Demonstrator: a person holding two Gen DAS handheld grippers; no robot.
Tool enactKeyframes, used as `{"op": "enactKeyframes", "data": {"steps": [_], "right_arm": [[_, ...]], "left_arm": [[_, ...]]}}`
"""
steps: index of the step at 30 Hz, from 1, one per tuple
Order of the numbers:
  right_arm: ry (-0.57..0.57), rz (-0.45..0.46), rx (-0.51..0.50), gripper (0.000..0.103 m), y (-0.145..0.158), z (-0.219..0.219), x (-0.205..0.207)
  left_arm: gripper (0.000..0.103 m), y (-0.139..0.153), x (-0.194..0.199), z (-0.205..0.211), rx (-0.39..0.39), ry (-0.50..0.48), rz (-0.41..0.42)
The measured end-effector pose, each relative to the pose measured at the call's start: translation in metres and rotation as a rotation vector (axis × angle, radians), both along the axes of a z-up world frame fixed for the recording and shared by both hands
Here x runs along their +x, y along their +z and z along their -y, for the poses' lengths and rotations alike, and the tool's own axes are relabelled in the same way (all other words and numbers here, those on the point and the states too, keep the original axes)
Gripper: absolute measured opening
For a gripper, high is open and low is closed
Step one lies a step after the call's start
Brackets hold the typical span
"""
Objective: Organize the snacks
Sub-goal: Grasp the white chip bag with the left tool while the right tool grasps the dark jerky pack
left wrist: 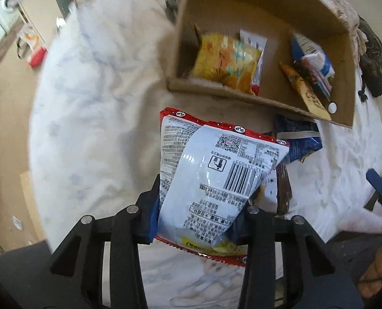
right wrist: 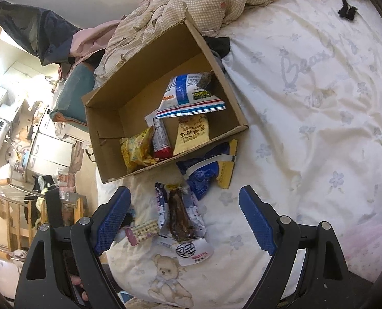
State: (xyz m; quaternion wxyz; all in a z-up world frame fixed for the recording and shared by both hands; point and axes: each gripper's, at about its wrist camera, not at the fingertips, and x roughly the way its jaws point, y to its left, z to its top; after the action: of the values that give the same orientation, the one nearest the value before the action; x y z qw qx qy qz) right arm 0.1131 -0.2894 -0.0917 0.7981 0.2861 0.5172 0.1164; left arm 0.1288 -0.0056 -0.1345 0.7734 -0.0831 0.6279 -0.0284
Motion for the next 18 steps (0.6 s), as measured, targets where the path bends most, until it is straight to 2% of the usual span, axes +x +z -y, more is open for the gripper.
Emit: {"op": "enactKeyframes", "data": {"steps": [4,7,10,14,15,18], "right_arm": [[0.025,-0.009,-0.012,0.089,-0.001,-0.008,0.000],[0.053,-0.040,-0.037,0.089,-0.007,-0.016,0.000],[0.105,-0.093,-0.089,0.089,-0.020,-0.028,0.002],[0.207,-0.173,-0.237,0.084,-0.045,-0.057,0.007],[0.231,-0.184,-0.279,0.078,-0.050,-0.064,0.009],[0.295,-0.188,-0.410,0.076,-0.063,-0.085,0.015]], "left_arm": [[0.036,0.033,-0.010,-0.013,0.042,0.005,0.073],[0.036,0.056,-0.014,-0.027,0.045,0.005,0.087],[0.036,0.059,-0.019,-0.023,0.066,-0.021,0.105],[0.036,0.055,-0.024,-0.029,0.069,-0.006,0.112],[0.036,0.053,-0.025,-0.030,0.058,0.002,0.106],[0.036,0.048,-0.025,-0.032,0.016,0.024,0.086]]}}
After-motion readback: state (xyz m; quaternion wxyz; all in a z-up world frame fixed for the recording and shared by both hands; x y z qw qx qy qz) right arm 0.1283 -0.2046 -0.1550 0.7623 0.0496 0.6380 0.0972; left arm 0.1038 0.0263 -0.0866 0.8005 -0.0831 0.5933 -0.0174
